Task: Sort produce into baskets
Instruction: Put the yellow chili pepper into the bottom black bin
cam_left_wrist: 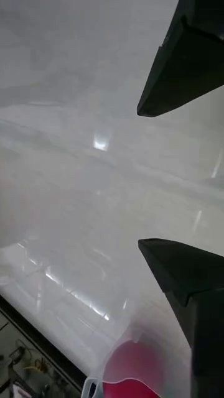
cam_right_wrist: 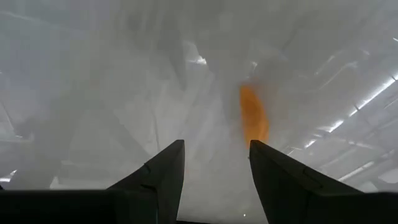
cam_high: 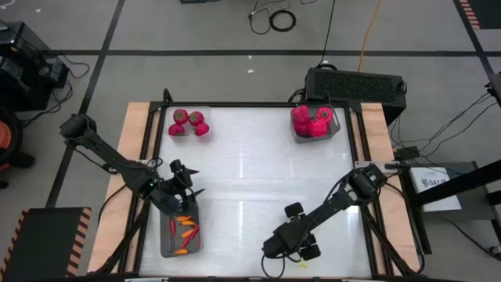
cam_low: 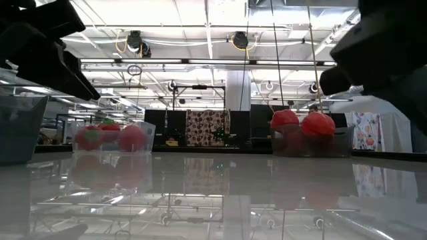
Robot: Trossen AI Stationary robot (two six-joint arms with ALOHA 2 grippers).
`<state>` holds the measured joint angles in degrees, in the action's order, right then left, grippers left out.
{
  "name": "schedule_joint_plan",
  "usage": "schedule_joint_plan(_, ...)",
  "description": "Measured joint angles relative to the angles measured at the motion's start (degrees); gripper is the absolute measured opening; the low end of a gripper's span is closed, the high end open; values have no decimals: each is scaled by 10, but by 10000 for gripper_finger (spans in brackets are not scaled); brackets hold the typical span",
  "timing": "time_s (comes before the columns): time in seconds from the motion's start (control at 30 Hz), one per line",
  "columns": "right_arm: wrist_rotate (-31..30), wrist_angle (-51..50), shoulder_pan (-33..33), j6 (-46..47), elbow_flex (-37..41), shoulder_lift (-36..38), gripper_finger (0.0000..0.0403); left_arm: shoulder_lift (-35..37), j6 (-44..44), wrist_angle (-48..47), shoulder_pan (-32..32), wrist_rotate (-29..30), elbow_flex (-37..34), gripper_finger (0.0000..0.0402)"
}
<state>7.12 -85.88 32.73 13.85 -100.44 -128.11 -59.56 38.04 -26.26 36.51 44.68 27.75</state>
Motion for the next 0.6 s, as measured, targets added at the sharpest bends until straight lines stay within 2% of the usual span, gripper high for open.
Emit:
schedule_joint_plan(0.17,-27,8,-2,0,28,0,164,-4,-15,22,0,20,0,343)
schedule_joint_plan(0.4,-25,52,-2,-2,66,1,141,-4,-49,48,6,23,0,343)
schedule_joint_plan(0.6,-21,63,-7,10,81,3,99,-4,-93,94,23,48,0,343)
